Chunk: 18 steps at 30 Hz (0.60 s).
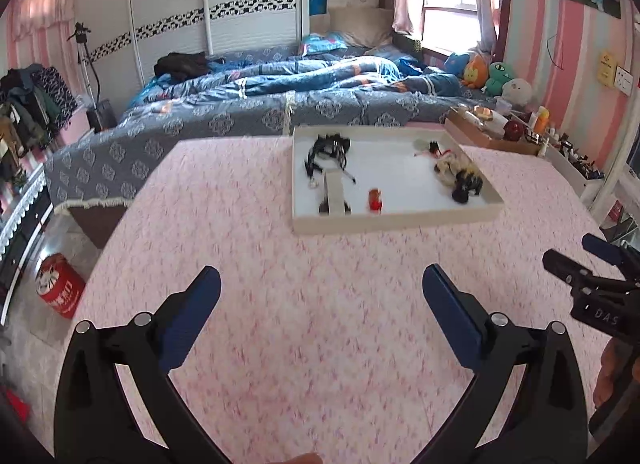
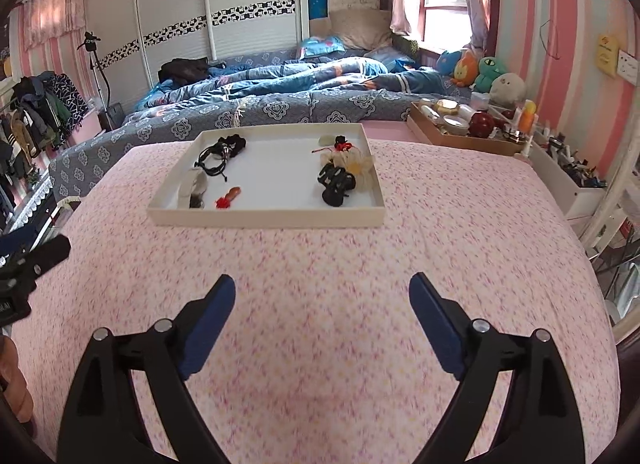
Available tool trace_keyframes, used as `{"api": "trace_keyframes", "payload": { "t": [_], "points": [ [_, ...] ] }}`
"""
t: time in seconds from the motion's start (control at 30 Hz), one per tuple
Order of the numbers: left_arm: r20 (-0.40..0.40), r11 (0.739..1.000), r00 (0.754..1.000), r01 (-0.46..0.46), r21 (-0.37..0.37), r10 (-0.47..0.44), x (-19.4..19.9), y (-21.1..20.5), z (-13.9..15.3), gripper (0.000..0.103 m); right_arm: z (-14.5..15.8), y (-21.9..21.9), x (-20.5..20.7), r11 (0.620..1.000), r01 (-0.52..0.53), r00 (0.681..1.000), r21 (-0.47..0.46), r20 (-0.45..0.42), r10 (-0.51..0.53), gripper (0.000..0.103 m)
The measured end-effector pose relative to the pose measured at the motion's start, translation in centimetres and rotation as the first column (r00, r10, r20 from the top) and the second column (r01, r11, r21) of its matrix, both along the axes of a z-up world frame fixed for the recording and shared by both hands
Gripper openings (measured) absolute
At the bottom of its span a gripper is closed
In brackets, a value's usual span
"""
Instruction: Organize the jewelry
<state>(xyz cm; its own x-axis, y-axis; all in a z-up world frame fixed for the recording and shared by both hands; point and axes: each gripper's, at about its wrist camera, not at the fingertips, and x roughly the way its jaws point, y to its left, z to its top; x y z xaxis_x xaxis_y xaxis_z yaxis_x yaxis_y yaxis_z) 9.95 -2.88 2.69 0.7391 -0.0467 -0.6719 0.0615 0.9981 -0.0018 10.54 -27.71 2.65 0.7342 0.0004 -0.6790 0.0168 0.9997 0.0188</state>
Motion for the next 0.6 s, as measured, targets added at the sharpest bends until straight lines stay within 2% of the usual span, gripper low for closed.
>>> {"api": "trace_keyframes", "payload": {
  "t": [0.2,0.6],
  "points": [
    [0.003,1.0,1.0,0.0,-0.003,0.0,-2.6,0.0,-1.3,0.1,-0.4,0.0,-2.8,1.0,0.019,1.0,-0.017,0.006,-0.018,0.089],
    [0.037,1.0,0.999,0.019,0.008,-0.019,-5.0,-0.5,-0.9,0.1,-1.2,-0.1,-4.2,0.999,0.046,0.999,-0.028,0.005,-0.045,0.089]
  ]
}}
